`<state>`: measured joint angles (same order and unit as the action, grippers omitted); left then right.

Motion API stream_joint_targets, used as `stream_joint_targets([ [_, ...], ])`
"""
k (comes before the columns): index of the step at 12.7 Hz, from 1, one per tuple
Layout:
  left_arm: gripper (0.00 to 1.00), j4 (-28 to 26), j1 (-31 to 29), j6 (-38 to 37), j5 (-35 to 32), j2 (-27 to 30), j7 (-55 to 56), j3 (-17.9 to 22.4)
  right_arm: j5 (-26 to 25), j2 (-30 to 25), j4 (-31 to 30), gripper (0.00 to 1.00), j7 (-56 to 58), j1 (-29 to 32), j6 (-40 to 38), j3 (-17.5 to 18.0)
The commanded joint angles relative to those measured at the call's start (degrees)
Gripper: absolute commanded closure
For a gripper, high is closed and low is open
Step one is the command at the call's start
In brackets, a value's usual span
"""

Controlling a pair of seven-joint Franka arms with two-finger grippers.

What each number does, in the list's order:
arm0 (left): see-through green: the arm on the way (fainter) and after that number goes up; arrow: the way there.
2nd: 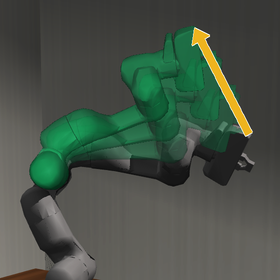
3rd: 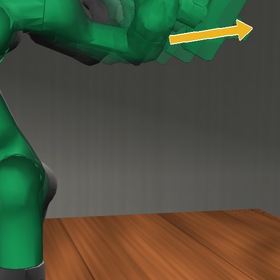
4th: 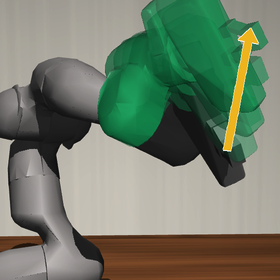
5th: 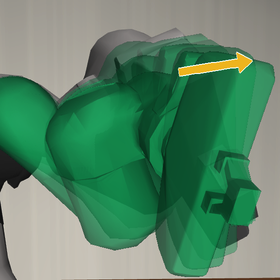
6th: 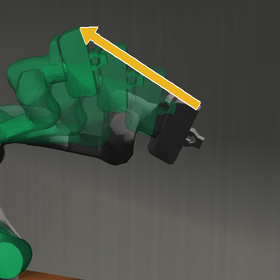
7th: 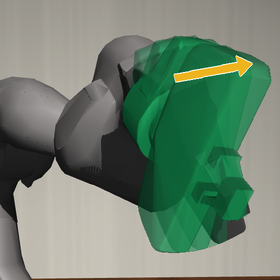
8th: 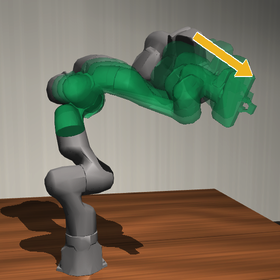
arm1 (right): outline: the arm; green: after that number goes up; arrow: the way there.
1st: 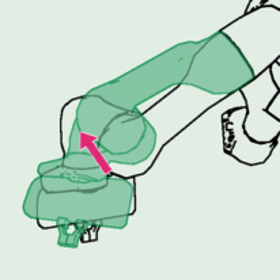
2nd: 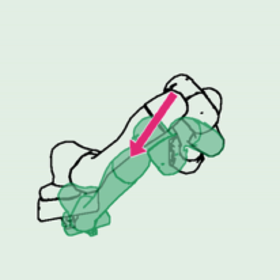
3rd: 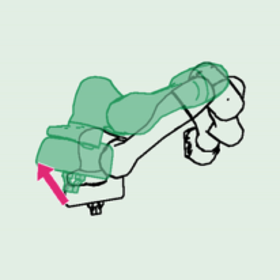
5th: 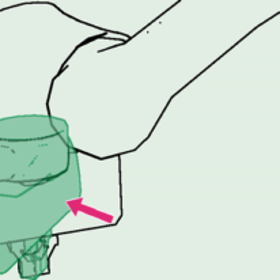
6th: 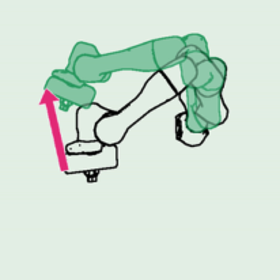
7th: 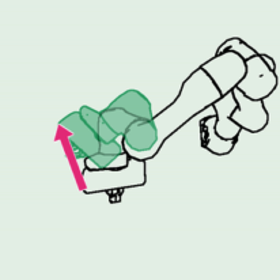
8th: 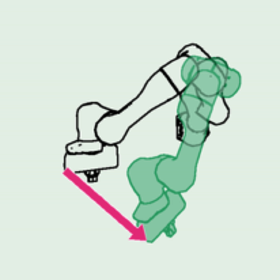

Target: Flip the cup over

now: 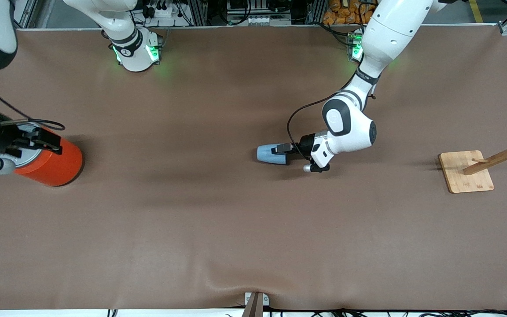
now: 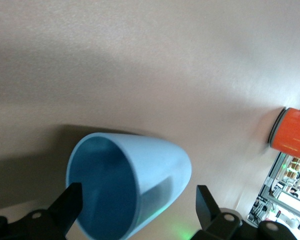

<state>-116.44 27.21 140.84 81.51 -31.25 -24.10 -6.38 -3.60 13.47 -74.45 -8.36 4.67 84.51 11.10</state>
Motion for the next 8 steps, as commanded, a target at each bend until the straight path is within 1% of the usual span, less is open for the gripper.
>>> stream_joint_targets([
  [1, 0.38, 1.47, 2.14, 3.04, 2.25, -0.47, -0.5, 0.31, 5.76, -8.88, -10.0, 0.0, -5.18, 1.05, 1.36, -2.55],
  [2, 0.64, 1.56, 2.32, 4.69, 2.16, -0.48, -0.59, 0.31, 7.62, -11.34, -12.02, 0.0, -4.92, 0.26, 1.62, -4.92],
  [3, 0.85, 1.83, 3.02, 6.62, 2.16, -0.39, -0.68, 0.31, 7.64, -14.06, -15.52, 0.0, -4.91, -0.7, 3.19, -5.29],
  [4, 1.0, 1.91, 3.99, 8.65, 2.16, -0.39, -0.33, 0.31, 7.64, -16.44, -19.29, 0.0, -4.91, -0.71, 5.82, -5.64],
  [5, 1.0, 1.83, 4.43, 10.49, 2.16, -0.39, 0.02, 0.31, 7.64, -17.07, -20.9, 0.0, -4.91, -0.71, 6.54, -5.91],
  [6, 1.0, 1.74, 5.22, 11.9, 2.16, -0.3, 0.02, 0.4, 7.64, -16.73, -20.48, 0.0, -4.74, -0.62, 6.46, -6.0],
  [8, 1.0, 1.39, 6.54, 16.73, 2.07, 0.05, 0.02, 0.49, 7.38, -15.06, -17.42, 0.0, -2.2, -0.62, 5.84, -6.17],
])
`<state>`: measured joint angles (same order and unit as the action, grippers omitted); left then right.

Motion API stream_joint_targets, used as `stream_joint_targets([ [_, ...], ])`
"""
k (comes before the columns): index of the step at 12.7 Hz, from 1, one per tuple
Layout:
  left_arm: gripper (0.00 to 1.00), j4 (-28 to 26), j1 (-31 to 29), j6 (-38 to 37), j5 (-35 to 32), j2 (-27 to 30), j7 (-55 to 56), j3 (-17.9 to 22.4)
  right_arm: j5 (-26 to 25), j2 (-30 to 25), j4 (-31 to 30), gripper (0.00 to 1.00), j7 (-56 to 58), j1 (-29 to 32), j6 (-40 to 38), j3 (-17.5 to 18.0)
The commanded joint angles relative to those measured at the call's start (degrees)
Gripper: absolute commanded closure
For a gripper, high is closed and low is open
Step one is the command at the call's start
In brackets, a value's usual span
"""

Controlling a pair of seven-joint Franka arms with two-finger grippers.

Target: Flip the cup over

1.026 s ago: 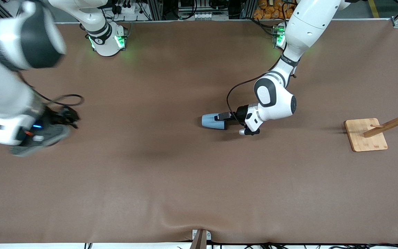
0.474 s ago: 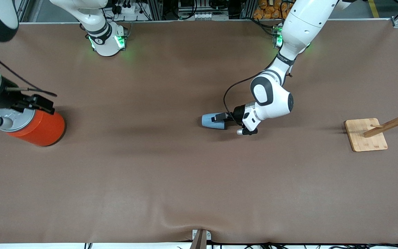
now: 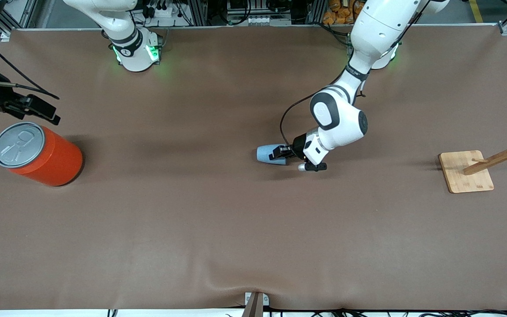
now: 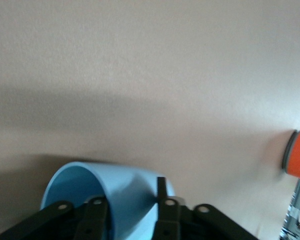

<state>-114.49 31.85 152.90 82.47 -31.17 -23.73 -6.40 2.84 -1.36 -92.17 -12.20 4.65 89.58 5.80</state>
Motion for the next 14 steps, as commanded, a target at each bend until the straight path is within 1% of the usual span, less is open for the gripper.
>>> stream_joint_targets([
  [1, 1.0, -0.73, 2.08, 6.17, 1.03, 0.23, -0.44, 0.52, 0.41, 0.39, 3.2, 0.0, 1.57, -0.95, -0.97, -0.88],
  [2, 1.0, -0.9, 1.99, 6.44, 0.85, 0.75, -0.53, 0.69, -1.51, 0.91, 5.23, 0.0, 1.13, -1.65, -3.42, -0.79],
  [3, 1.0, -1.51, 1.82, 6.53, 0.59, 1.8, -0.53, 0.69, -0.92, 0.83, 6.2, 0.0, 0.78, -1.05, -5.97, -1.31],
  [4, 1.0, -2.13, 1.47, 6.62, 0.5, 2.94, -0.53, 0.95, 0.13, 0.74, 6.13, 0.0, 1.47, -1.48, -5.82, -2.8],
  [7, 1.0, -2.14, 1.02, 6.88, 0.41, 4.36, -0.53, 1.22, 1.2, 0.48, 5.6, 0.0, 1.48, -1.4, -4.41, -3.25],
  [8, 1.0, -2.05, 0.94, 7.15, 0.24, 4.36, -0.7, 1.48, 1.9, 0.48, 5.51, 0.0, 1.57, -1.4, -4.33, -4.21],
  [9, 1.0, -1.87, 0.93, 7.15, -1.85, 4.36, -0.7, 2.7, 2.69, 0.65, 5.86, 0.0, 1.57, -1.66, -4.33, -5.17],
  [10, 1.0, -1.96, 0.76, 7.06, -5.09, 4.53, -0.44, 3.58, 2.69, 0.74, 6.3, 0.0, 1.65, -1.75, -4.67, -5.18],
  [14, 1.0, -2.14, -3.71, 5.58, -11.0, 5.68, -0.53, 3.86, 1.29, 0.74, 7.27, 0.0, 1.57, -2.19, -4.94, -5.09],
])
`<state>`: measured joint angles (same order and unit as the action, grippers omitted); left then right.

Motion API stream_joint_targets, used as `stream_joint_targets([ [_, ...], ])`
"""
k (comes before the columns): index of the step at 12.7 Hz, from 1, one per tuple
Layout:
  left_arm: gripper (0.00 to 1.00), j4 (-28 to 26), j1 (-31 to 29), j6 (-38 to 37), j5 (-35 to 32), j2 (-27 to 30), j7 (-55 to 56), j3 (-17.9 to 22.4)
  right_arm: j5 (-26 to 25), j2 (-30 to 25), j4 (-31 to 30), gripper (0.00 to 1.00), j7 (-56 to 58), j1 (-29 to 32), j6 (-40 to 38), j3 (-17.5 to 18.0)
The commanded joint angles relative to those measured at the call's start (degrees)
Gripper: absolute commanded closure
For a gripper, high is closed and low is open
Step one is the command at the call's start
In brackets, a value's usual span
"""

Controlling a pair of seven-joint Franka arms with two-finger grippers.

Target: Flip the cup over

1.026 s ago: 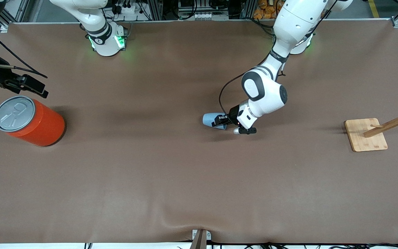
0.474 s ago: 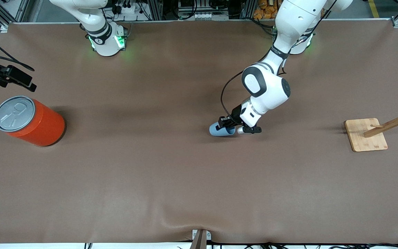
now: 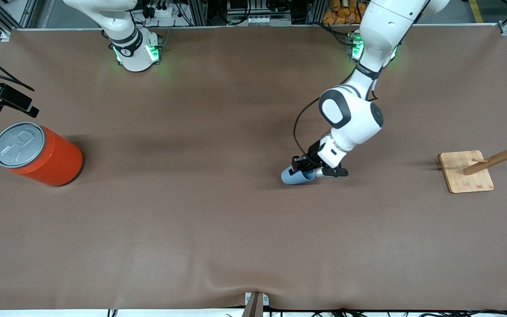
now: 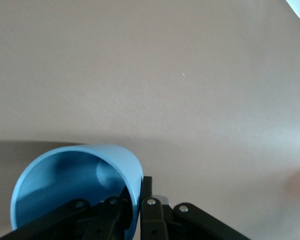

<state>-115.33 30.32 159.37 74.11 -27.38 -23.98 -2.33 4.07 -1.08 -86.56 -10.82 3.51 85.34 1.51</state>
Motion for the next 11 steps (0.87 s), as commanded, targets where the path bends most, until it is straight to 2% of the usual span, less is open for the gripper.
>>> stream_joint_targets([
  [1, 1.0, -1.39, -3.32, -3.34, -3.35, 2.68, -0.19, -0.13, -0.55, 0.64, 2.27, 0.0, 0.27, -0.96, -0.79, -0.9],
  [3, 1.0, -0.78, -6.75, -7.22, -6.5, 3.21, -0.01, -0.3, -2.66, 0.64, 2.28, 0.0, 0.53, -1.14, -0.79, -0.81],
  [7, 1.0, -0.51, -7.11, -8.98, -11.25, 3.56, 3.15, -0.13, -3.28, 0.47, 2.28, 0.0, 4.13, -2.01, -0.96, -0.46],
  [9, 1.0, -0.6, -9.65, -12.49, -15.02, 4.44, 4.03, -0.13, -3.37, 0.47, 2.28, 0.0, 4.05, -2.8, -1.05, -0.46],
  [11, 1.0, 1.84, -12.11, -23.26, -22.21, 5.49, 8.75, 1.01, -3.37, 0.47, 2.28, 0.0, 4.05, -2.81, -1.05, -0.46],
])
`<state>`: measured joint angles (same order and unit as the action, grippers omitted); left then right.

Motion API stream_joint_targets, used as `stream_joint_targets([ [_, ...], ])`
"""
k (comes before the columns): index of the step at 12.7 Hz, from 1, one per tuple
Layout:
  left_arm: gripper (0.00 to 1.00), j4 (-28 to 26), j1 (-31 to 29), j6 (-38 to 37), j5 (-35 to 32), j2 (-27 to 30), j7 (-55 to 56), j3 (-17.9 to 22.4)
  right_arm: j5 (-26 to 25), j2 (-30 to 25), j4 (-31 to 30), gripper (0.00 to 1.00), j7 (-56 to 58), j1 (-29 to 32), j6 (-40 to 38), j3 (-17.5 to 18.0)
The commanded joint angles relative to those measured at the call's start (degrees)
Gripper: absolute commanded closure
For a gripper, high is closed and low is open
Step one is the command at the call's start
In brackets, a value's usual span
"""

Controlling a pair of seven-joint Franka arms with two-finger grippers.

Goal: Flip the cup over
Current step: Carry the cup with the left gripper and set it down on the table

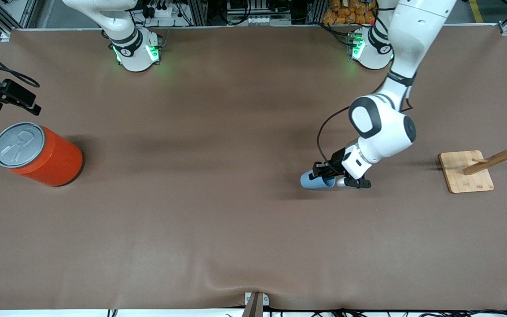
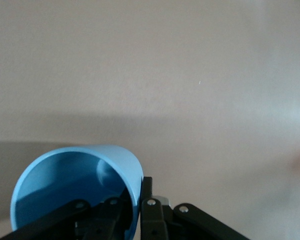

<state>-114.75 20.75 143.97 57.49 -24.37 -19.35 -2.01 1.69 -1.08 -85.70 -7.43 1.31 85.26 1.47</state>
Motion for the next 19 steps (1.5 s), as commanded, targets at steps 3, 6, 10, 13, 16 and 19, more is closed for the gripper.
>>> stream_joint_targets([
  [3, 1.0, 2.78, -4.4, -18.79, -13.53, 5.72, 6.16, 4.02, -1.08, 0.47, 1.41, 0.0, 0.75, -0.6, -0.97, -0.59],
  [6, 1.0, 3.21, -4.67, -27.23, -27.64, 11.08, 11.76, 8.59, -1.17, 0.47, 1.41, 0.0, 1.18, -0.6, -1.67, -0.59],
  [10, 1.0, 6.64, -5.64, -29.27, -45.24, 11.89, 24.06, 9.22, -1.08, 0.47, 1.41, 0.0, 1.72, -0.6, -1.76, -0.41],
  [13, 1.0, 7.87, -5.55, -27.35, -54.3, 10.05, 30.14, 9.13, -0.9, 0.47, 1.41, 0.0, 1.72, -0.6, -1.76, -0.41],
  [16, 1.0, 8.06, -4.76, -18.49, -55.64, 5.92, 36.9, 8.87, -0.73, 0.55, 1.41, 0.0, 1.8, -0.69, -1.68, -0.33],
  [19, 1.0, 7.79, -3.71, -15.04, -55.64, 1.79, 38.24, 8.6, -0.81, 0.47, 1.41, 0.0, 1.8, -1.31, -1.76, -0.41],
])
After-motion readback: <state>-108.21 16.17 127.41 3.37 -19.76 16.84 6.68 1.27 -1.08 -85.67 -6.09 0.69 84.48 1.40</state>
